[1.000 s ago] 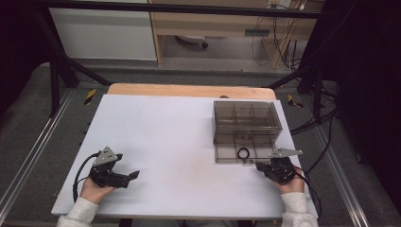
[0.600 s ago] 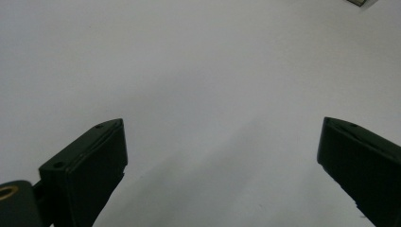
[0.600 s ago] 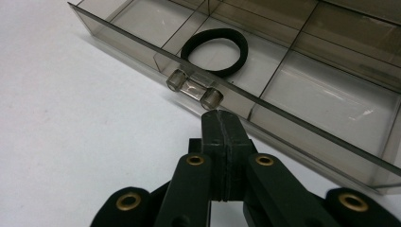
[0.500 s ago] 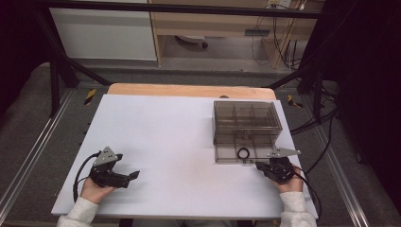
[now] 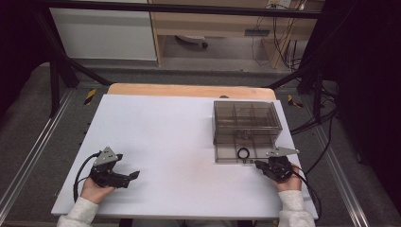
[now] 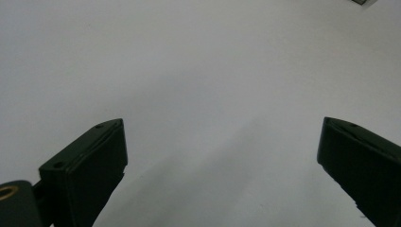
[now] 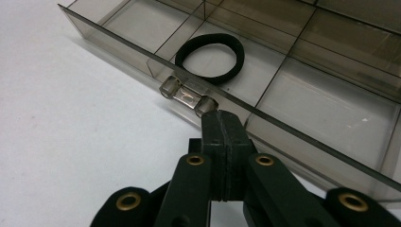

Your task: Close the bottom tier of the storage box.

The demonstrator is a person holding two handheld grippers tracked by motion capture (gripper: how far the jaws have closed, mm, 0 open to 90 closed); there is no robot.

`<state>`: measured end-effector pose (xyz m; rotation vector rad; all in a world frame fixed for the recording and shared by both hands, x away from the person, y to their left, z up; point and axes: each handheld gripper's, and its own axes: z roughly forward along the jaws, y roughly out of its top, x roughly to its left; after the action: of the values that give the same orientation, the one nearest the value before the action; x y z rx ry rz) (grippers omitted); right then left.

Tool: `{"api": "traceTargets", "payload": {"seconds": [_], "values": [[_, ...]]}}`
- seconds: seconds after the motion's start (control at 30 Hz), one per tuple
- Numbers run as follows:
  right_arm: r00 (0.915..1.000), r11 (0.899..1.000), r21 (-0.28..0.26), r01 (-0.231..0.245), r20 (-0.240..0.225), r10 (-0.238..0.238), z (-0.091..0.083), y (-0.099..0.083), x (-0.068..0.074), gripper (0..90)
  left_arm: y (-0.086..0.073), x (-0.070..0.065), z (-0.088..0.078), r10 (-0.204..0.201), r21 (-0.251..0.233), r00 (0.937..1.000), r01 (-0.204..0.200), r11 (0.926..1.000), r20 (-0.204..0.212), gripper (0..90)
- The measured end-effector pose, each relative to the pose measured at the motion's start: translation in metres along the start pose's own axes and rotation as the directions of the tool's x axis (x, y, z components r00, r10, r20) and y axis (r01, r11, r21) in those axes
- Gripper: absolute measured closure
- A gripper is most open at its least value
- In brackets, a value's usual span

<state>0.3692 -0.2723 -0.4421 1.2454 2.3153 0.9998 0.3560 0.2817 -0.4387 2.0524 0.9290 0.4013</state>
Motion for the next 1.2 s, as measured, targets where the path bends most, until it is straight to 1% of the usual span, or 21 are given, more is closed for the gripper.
{"api": "traceTargets", "payload": {"seconds": [0.2, 0.57, 1.2], "values": [[1.0000, 1.000, -0.003, 0.004, 0.002, -0.004, 0.0026, 0.0003, -0.0003, 90.0, 0.0000, 0.0000, -0.0002, 0.000, -0.001, 1.0000, 0.000, 1.0000, 0.001, 2.4], [0.9999, 1.000, 0.007, 0.015, 0.006, -0.016, 0.0076, 0.0010, 0.0005, 90.0, 0.0001, -0.0002, 0.0000, 0.000, -0.001, 1.0000, 0.000, 1.0000, -0.001, 2.4], [0.9992, 0.999, 0.007, 0.035, 0.017, -0.036, 0.0104, 0.0025, 0.0000, 90.0, 0.0001, 0.0000, 0.0001, 0.000, -0.001, 1.0000, 0.000, 1.0000, -0.001, 2.4]]}}
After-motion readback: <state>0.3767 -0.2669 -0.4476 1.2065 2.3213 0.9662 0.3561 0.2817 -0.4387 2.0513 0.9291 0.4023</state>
